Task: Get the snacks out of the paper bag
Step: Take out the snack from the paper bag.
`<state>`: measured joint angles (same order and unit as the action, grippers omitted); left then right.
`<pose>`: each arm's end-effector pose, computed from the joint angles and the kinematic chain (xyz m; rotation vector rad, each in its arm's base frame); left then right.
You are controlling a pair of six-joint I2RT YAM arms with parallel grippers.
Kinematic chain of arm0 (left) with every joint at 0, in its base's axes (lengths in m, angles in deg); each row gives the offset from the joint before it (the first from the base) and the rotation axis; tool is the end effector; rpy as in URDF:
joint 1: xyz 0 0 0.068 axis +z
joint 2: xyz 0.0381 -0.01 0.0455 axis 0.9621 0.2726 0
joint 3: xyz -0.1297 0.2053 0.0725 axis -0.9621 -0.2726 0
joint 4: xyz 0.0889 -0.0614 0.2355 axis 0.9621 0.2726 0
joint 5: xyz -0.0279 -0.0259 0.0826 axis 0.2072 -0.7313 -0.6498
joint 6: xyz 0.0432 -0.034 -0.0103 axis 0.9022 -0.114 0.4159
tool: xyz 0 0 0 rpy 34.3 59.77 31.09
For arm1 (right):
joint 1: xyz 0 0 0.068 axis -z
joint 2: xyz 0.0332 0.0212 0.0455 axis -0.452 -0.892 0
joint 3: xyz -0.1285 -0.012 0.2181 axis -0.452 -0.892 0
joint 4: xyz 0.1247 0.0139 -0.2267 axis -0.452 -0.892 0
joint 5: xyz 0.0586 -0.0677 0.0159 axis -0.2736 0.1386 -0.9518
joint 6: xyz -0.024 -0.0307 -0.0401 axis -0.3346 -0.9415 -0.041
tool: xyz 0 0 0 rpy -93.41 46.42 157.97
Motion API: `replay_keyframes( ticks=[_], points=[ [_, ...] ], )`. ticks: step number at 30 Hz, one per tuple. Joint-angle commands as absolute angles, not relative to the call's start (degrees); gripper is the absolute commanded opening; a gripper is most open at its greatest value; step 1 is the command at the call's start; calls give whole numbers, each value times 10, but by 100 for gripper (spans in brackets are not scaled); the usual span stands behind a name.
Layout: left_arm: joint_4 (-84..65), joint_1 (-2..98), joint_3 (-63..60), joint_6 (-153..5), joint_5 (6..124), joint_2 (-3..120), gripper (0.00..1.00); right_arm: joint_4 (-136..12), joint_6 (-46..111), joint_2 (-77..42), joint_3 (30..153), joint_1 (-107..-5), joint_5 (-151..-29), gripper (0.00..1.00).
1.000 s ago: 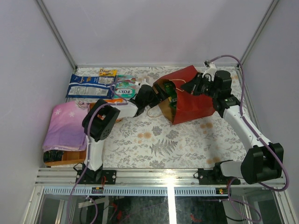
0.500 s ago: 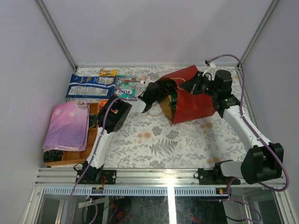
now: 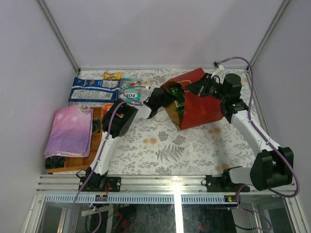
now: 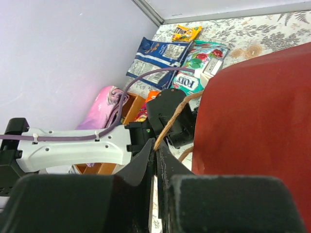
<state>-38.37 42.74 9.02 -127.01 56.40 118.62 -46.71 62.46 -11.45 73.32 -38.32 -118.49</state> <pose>0.4214 -0.2572 0.0840 -0.6060 2.0273 -1.0592 0.3001 0.0840 0.3297 -0.1424 1.7306 1.1387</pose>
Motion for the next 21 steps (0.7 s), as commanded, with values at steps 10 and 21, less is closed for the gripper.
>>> replay_keyframes(
  ticks=[10, 21],
  points=[
    [-405, 461, 19, -1129, 654, 1048, 0, -342, 684, -141, 745, -382, -1169, 0],
    [-257, 485, -160, -1060, 757, 874, 0, -332, 693, -179, 803, -361, -1105, 0]
  ],
)
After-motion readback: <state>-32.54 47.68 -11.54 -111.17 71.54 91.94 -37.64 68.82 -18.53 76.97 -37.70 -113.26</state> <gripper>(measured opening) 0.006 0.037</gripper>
